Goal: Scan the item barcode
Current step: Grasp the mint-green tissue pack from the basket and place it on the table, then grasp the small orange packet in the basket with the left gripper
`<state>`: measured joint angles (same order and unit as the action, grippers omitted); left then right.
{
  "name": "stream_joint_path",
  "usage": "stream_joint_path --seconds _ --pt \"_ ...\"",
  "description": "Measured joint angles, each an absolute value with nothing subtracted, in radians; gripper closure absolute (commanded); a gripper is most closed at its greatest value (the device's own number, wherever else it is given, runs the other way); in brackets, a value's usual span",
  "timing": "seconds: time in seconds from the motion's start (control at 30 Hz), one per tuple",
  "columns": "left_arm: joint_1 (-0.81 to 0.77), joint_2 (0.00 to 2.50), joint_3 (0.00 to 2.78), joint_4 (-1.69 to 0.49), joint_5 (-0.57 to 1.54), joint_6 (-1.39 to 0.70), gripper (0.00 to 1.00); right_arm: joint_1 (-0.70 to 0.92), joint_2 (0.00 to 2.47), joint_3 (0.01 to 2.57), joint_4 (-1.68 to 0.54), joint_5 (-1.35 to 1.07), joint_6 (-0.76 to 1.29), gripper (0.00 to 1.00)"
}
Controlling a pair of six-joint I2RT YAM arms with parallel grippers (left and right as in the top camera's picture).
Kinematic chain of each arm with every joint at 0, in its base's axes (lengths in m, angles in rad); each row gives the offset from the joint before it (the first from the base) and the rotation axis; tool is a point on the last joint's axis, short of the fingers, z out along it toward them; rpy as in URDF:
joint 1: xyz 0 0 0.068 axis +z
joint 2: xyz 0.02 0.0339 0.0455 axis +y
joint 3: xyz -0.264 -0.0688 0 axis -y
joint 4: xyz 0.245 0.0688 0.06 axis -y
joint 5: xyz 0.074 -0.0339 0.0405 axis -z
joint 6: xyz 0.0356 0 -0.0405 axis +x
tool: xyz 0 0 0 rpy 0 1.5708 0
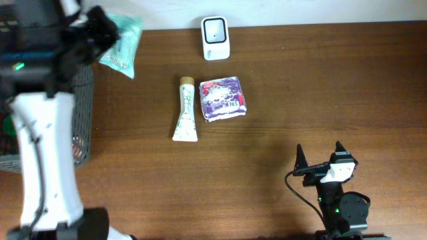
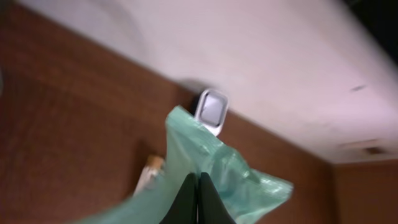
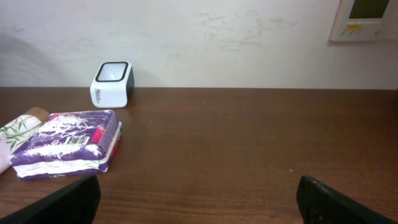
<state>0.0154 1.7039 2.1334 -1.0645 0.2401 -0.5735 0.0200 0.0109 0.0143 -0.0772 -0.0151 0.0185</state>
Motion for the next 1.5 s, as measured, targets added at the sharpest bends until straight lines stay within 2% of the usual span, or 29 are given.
stream_joint_path --seconds 0.27,0.47,0.67,0.7,0.77,0.8,0.93,1.03,1.1,1.13,1.17,1.2,1.3,1.5 --pt "-0.186 2.01 2.131 -1.134 -0.074 -0.616 1.0 0.02 0.011 0.014 -0.078 -0.015 0.019 0.01" --pt "-0.205 2.159 2.13 -1.186 -0.203 -0.633 1.0 0.02 0.011 0.014 -0.077 -0.015 0.02 0.01" --pt "-0.206 2.294 2.129 -1.213 -0.226 -0.633 1.0 0.02 0.011 0.014 -0.078 -0.015 0.018 0.01" --pt "-0.208 2.307 2.129 -1.213 -0.226 -0.633 0.94 0.02 0.011 0.014 -0.078 -0.015 0.019 0.01" --pt "-0.21 2.329 2.129 -1.213 -0.227 -0.636 0.74 0.02 0.011 0.014 -0.078 -0.015 0.019 0.01" --pt "-0.21 2.333 2.129 -1.216 -0.228 -0.64 0.7 0.02 0.011 0.014 -0.078 -0.015 0.019 0.01" --pt "-0.21 2.334 2.129 -1.217 -0.23 -0.636 0.63 0.02 0.011 0.014 -0.078 -0.015 0.019 0.01" --pt "-0.209 2.34 2.202 -1.28 -0.23 -0.553 0.59 0.02 0.011 0.014 -0.077 -0.015 0.019 0.01" --pt "-0.206 2.355 2.434 -1.383 -0.231 -0.46 0.32 0.02 0.011 0.014 -0.076 -0.015 0.019 0.01" --pt "-0.204 2.351 2.513 -1.406 -0.234 -0.437 0.27 0.02 0.011 0.014 -0.078 -0.015 0.019 0.01" --pt "-0.2 2.351 2.642 -1.46 -0.233 -0.422 0.18 0.02 0.011 0.014 -0.078 -0.015 0.019 0.01" --pt "-0.183 2.346 2.841 -1.488 -0.237 -0.404 0.02 0.02 0.011 0.014 -0.077 -0.015 0.019 0.01" --pt "-0.1 2.302 3.104 -1.517 -0.237 -0.384 0.01 0.02 0.011 0.014 -0.077 -0.015 0.019 0.01" --pt "0.187 2.23 3.133 -1.652 -0.244 -0.383 0.01 0.02 0.011 0.014 -0.078 -0.015 0.019 0.01"
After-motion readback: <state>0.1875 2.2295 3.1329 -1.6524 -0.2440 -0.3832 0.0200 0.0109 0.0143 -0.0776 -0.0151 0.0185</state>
